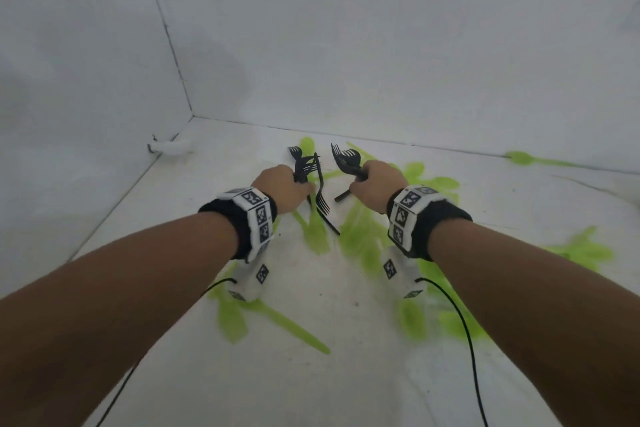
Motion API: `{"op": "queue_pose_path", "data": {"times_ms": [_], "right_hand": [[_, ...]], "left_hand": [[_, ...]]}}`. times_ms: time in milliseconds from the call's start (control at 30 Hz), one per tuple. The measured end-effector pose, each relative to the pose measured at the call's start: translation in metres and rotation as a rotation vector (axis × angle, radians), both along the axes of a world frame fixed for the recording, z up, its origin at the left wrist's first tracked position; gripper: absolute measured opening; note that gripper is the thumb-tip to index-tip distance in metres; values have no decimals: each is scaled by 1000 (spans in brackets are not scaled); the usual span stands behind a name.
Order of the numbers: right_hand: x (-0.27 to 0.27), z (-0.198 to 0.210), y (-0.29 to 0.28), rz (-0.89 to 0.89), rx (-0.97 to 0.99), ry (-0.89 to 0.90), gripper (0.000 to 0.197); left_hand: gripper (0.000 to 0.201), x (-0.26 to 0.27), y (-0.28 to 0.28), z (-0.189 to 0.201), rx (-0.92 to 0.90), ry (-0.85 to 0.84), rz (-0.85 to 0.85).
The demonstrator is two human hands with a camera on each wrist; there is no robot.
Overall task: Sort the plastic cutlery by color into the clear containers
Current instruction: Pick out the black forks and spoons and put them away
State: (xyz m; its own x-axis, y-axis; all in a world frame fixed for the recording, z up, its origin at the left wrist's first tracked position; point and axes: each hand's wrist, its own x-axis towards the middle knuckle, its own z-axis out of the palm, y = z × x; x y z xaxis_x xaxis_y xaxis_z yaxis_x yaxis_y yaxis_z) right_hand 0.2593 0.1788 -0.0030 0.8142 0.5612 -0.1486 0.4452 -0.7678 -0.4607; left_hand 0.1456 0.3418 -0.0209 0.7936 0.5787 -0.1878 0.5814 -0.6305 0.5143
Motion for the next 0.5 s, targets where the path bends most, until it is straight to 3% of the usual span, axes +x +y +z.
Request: {"op": "queue_pose_path", "data": {"times_ms": [167, 367, 500], "right_hand": [[5, -7, 10, 148, 16, -23, 20], [18, -5, 34, 308, -83, -102, 38], [19, -9, 48, 437, -197, -121, 42]], "left_hand": [[28, 17, -1, -10, -95, -1, 72], [21, 7, 6, -6, -432, -179, 242], [33, -13, 29, 0, -441, 11, 191]]}}
